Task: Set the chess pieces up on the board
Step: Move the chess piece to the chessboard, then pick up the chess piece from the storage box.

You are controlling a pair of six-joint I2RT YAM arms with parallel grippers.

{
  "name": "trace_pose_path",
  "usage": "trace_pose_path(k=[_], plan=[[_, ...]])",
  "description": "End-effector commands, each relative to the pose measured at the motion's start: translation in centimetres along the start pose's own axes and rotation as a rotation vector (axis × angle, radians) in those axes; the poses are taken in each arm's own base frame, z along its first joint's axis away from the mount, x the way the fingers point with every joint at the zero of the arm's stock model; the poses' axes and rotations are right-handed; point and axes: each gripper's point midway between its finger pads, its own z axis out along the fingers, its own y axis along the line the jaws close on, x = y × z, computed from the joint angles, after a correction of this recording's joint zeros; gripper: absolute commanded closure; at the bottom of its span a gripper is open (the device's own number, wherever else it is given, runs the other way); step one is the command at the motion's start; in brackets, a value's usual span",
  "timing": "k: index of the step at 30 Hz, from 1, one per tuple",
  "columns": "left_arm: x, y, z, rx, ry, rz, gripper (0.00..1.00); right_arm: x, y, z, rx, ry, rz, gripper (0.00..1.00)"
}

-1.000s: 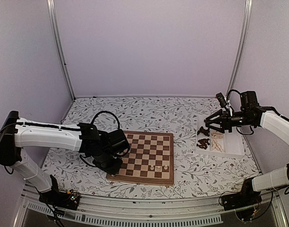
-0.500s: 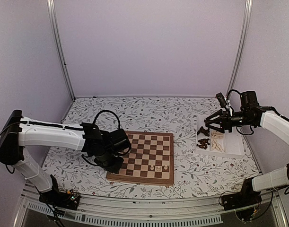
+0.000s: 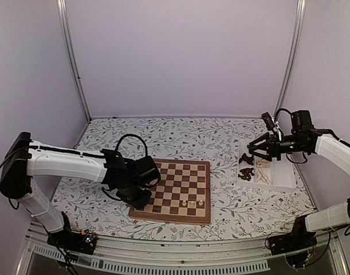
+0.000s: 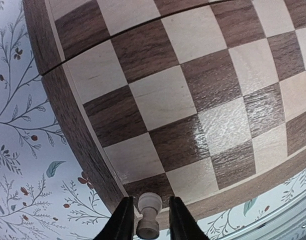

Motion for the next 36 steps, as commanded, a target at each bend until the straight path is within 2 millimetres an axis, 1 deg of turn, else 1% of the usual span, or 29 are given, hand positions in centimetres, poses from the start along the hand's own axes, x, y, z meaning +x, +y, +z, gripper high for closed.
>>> trace_pose_path(k=[1,4,5,7,9,11,13,14,15,17,19,20,21,23,26,30,33,36], plan=[[-0.9,0.0,-0.4,0.0,-0.018,-0.013,0.65,0.1,0.2,0.2,-0.011,-0.002,-0.001,0.45],[-1.6,-0.2,-1.4,0.007,-0.041,-0.016,0.54,-0.1,0.2,0.1,-0.012,-0.004,0.001,0.45],[-1.9,-0.4,-1.8,0.012,-0.052,-0.015,0.52,-0.2,0.1,0.1,-0.007,-0.002,0.002,0.45],[-3.0,-0.6,-3.0,0.016,-0.078,-0.015,0.5,-0.6,-0.8,-0.1,0.04,0.021,0.005,0.45],[-4.8,-1.4,-5.2,0.025,-0.135,-0.002,0.48,-0.7,-2.9,-0.7,0.158,0.082,0.003,0.46],[-7.5,-2.9,-8.0,0.056,-0.231,0.029,0.47,-0.4,-5.7,-1.8,0.314,0.162,0.003,0.49],[-10.6,-3.9,-10.3,0.082,-0.348,0.036,0.48,1.1,-8.7,-2.9,0.452,0.267,0.015,0.53],[-12.2,-4.8,-11.2,0.11,-0.411,0.042,0.48,2.0,-9.7,-3.4,0.501,0.322,0.022,0.55],[-13.5,-5.7,-11.9,0.141,-0.464,0.055,0.49,3.5,-10.8,-3.6,0.533,0.382,0.044,0.56],[-15.9,-7.6,-12.8,0.201,-0.55,0.092,0.49,6.1,-11.9,-3.9,0.57,0.483,0.081,0.6],[-17.6,-8.9,-12.5,0.225,-0.581,0.121,0.5,8.6,-12.5,-4.2,0.587,0.57,0.113,0.63],[-18.2,-9.5,-12.1,0.232,-0.583,0.133,0.5,9.7,-12.5,-4.4,0.592,0.608,0.12,0.64],[-18.7,-10.3,-11.3,0.242,-0.576,0.151,0.51,10.6,-12.4,-4.6,0.594,0.638,0.128,0.64],[-19.3,-11.5,-10.1,0.258,-0.557,0.185,0.51,12.3,-12.2,-4.7,0.59,0.685,0.145,0.65],[-19.6,-13.0,-8.8,0.293,-0.531,0.214,0.51,14.2,-11.8,-5.0,0.59,0.737,0.163,0.67],[-19.0,-14.2,-7.8,0.353,-0.517,0.235,0.52,15.9,-11.4,-5.7,0.596,0.799,0.17,0.7],[-18.6,-14.2,-7.1,0.365,-0.507,0.244,0.52,16.7,-11.6,-5.8,0.593,0.836,0.17,0.71],[-18.3,-14.1,-6.7,0.367,-0.5,0.247,0.52,17.3,-11.9,-5.5,0.58,0.852,0.184,0.73]])
